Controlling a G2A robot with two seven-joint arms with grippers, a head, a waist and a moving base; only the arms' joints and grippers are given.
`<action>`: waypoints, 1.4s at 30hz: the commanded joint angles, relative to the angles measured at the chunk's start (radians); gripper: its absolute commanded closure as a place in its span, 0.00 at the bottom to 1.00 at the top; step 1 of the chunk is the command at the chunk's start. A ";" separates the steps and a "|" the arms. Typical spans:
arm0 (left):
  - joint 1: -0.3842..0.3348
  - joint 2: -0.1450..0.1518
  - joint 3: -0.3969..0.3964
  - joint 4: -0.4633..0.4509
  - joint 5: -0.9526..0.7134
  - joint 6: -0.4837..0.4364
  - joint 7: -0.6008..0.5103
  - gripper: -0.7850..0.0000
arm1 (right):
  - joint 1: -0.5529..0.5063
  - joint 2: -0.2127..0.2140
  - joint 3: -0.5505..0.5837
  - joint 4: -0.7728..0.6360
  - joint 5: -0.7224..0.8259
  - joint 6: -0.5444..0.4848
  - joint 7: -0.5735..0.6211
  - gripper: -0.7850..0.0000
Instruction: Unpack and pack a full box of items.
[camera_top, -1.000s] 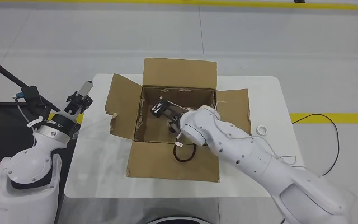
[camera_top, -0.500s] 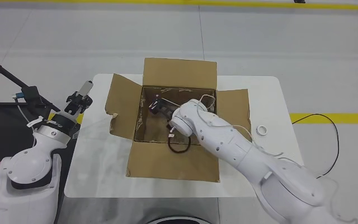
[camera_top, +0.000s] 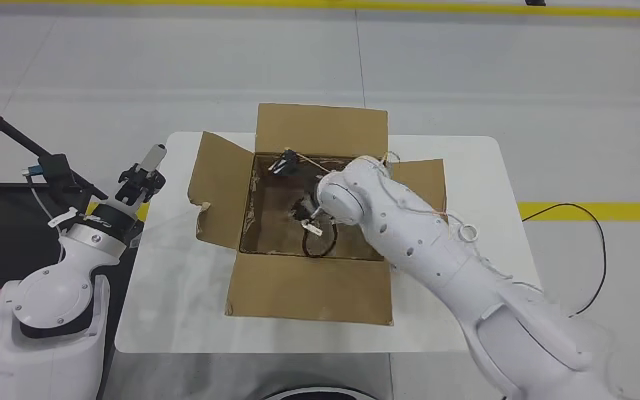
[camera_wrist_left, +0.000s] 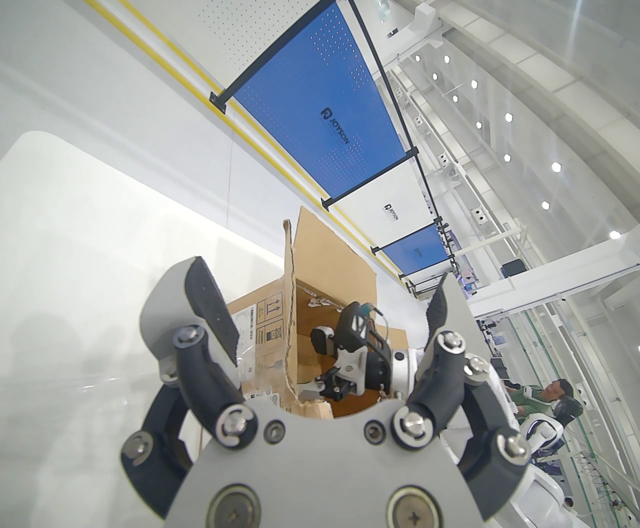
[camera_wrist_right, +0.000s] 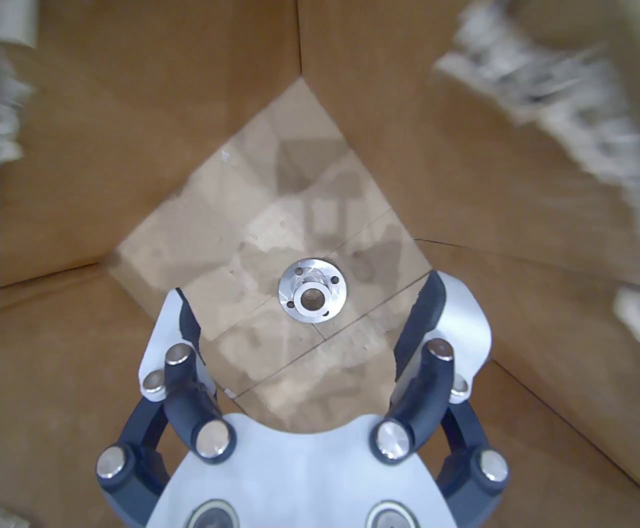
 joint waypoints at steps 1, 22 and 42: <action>0.000 0.000 0.000 0.000 0.000 0.000 0.000 0.00 | -0.042 0.046 0.091 -0.123 -0.015 -0.006 0.043 0.04; 0.000 0.000 0.000 0.000 0.000 0.000 0.000 0.00 | -0.760 0.294 1.159 -0.852 -0.030 -0.110 0.142 0.05; 0.000 0.000 0.000 0.000 0.000 0.000 0.000 0.00 | -0.798 0.329 1.123 -0.544 0.077 -0.210 0.154 0.00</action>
